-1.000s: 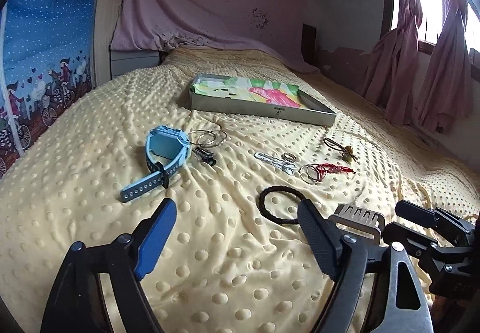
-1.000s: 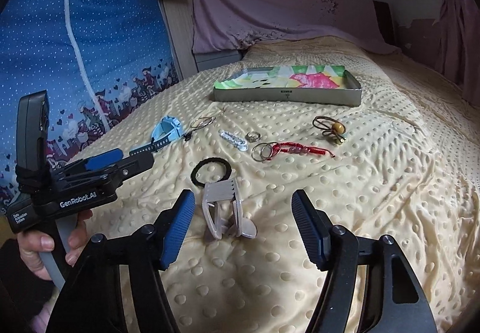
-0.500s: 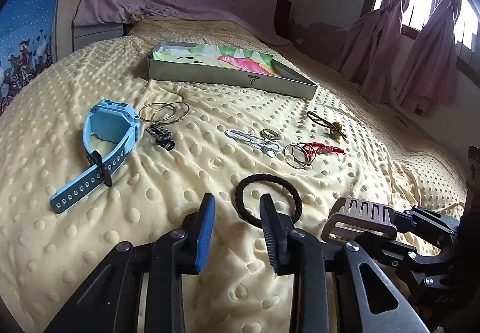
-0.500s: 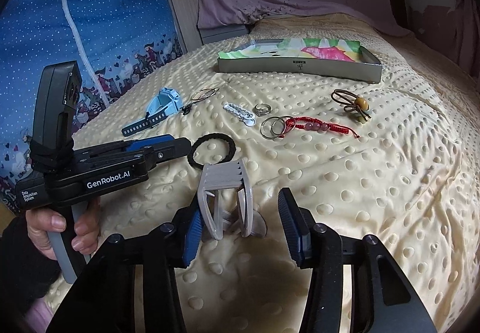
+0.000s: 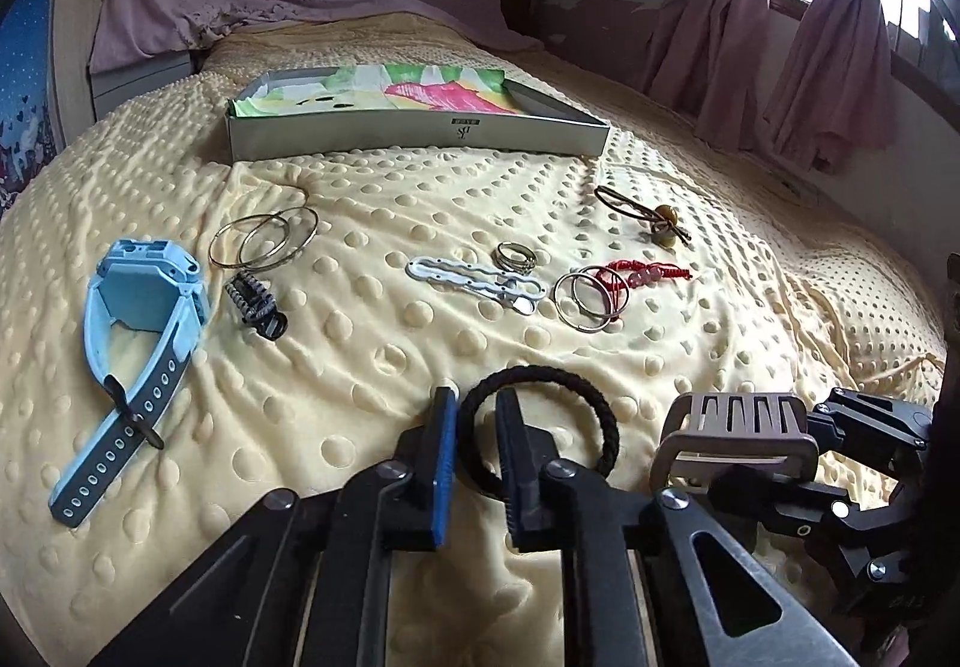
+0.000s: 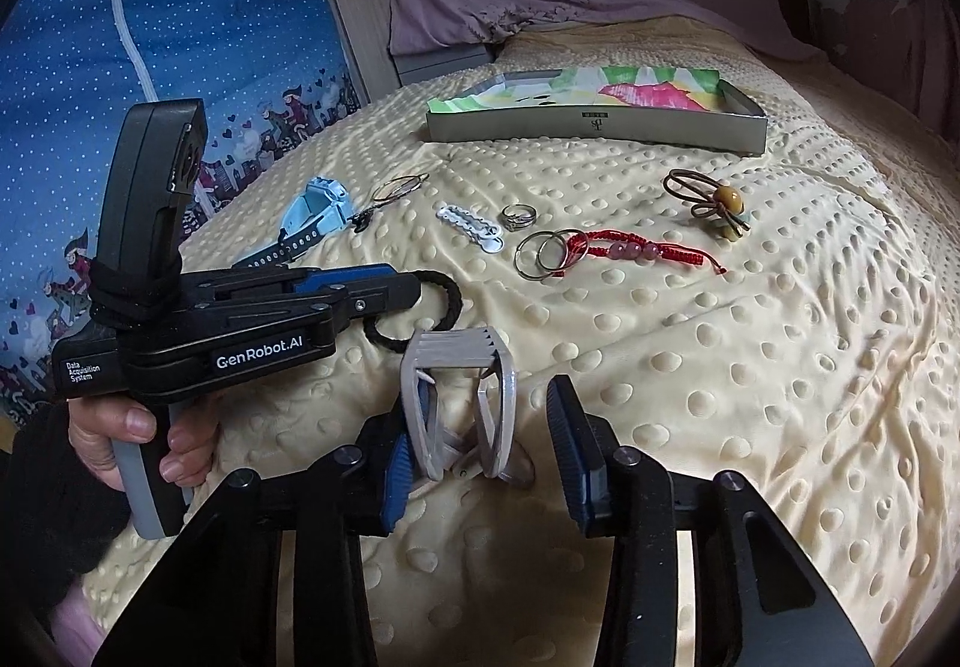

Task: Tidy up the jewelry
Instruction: 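Grasp the grey claw clip with the right tool while the left tool grasps the black hair tie, then carry both items into the metal tray and open both tools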

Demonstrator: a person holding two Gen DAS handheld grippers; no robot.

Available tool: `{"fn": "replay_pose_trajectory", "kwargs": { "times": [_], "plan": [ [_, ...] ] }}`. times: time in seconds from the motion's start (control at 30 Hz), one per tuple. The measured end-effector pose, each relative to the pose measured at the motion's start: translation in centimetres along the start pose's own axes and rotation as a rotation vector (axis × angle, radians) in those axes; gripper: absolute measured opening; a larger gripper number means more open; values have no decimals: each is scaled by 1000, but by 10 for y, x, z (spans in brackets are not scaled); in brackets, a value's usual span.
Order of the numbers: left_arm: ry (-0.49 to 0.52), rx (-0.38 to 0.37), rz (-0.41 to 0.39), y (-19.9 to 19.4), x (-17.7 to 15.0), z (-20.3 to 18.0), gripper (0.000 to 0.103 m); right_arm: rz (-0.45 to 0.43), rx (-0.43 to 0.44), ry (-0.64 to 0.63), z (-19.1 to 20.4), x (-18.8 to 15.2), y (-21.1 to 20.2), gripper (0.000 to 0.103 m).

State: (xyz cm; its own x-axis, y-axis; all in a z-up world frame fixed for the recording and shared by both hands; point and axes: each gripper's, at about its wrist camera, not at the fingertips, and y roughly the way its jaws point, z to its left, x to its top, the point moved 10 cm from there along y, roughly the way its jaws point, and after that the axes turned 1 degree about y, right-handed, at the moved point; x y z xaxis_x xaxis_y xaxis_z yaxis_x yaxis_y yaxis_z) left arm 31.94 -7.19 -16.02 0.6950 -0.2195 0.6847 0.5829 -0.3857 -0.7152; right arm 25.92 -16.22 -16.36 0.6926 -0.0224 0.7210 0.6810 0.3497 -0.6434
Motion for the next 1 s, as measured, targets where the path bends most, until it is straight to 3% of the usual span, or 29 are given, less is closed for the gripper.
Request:
{"fn": "replay_pose_trajectory", "kwargs": {
  "times": [0.1,0.17,0.27,0.6,1.0],
  "plan": [
    [5,0,19,3,-4,-1,7,9,7,-4,2,0,2,31],
    [7,8,23,3,-5,-2,6,5,21,-8,4,0,1,23],
    [-5,10,19,0,-5,-1,6,-9,25,-8,5,0,-1,23],
    [-95,-2,-113,-29,30,-4,5,-144,27,59,-13,26,-21,23],
    [-247,106,-250,-5,126,45,5,-273,-33,77,-62,149,28,23]
  ]
}}
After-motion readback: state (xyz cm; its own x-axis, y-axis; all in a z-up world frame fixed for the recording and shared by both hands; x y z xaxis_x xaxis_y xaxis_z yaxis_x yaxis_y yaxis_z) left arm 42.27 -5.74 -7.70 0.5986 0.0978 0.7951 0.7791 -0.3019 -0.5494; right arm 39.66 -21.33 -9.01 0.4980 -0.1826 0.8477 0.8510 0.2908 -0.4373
